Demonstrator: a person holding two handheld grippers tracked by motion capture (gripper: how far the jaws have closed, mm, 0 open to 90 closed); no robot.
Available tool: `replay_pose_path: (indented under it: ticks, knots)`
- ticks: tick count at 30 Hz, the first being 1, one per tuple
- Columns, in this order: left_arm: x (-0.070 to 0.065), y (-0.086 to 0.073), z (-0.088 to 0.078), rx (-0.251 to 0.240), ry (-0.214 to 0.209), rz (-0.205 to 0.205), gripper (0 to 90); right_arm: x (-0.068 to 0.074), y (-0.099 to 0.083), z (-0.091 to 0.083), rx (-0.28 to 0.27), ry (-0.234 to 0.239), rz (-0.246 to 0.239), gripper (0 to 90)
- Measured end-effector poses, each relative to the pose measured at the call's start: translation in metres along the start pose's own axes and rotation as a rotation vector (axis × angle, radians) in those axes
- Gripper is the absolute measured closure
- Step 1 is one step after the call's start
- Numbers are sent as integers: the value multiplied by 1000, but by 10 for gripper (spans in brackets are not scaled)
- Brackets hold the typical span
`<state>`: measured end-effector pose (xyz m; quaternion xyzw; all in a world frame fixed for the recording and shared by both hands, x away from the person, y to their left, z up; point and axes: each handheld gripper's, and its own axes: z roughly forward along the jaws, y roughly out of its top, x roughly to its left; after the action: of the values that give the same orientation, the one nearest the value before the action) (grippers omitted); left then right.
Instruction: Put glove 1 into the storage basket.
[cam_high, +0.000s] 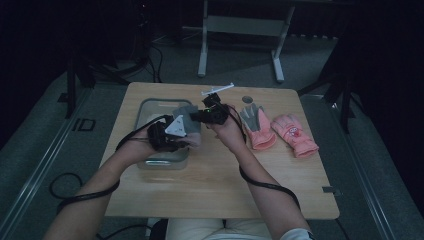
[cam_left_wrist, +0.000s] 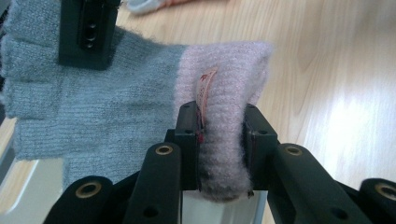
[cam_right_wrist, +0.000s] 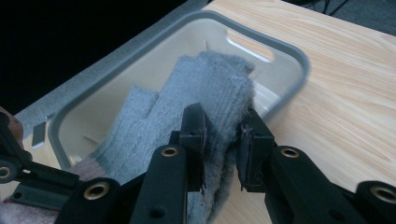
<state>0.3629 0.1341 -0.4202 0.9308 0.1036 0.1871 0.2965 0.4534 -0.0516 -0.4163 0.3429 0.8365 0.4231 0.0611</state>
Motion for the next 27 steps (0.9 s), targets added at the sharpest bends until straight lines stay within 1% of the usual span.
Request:
replay_pose_path:
  ticks: [1,2,5,7,9,10,12,14,15,16,17,18,21,23,25,26,27]
  knots:
    - [2,-5,-2,1,-1,-8,719,2,1,3,-1,4,-2,749]
    - [4,-8,-4,6,-1,-6,719,5,4,8,0,7,-10,749]
    - [10,-19,-7,31,-1,-13,719,12,10,21,6,16,-20,749]
    - [14,-26,-8,49,5,-30,719,16,13,30,9,22,-21,749]
    - [21,-35,-8,46,5,-56,718,19,16,40,-2,28,-10,749]
    - [23,-39,-7,55,5,-58,718,19,16,44,-6,27,-5,750]
    - [28,-48,-3,61,-4,-56,718,21,16,54,-9,32,15,750]
    - [31,-56,2,74,-15,-55,718,21,16,62,5,29,17,750]
    - [31,-56,2,74,-15,-55,718,21,16,62,5,29,17,750]
    - [34,-64,10,89,-31,-51,718,21,15,67,13,27,20,749]
    - [35,-67,14,94,-39,-49,717,19,13,78,38,18,20,749]
    - [36,-70,18,103,-47,-45,717,19,11,83,47,13,23,749]
    - [40,-77,28,126,-81,-54,717,17,6,97,74,7,34,748]
    - [43,-82,35,139,-95,-53,717,16,3,105,96,-3,35,747]
    - [45,-84,39,156,-98,-45,717,15,3,111,110,-9,28,745]
    - [45,-84,39,156,-98,-45,716,15,3,113,116,-16,20,743]
    - [48,-85,43,179,-101,-51,716,15,3,116,121,-29,17,740]
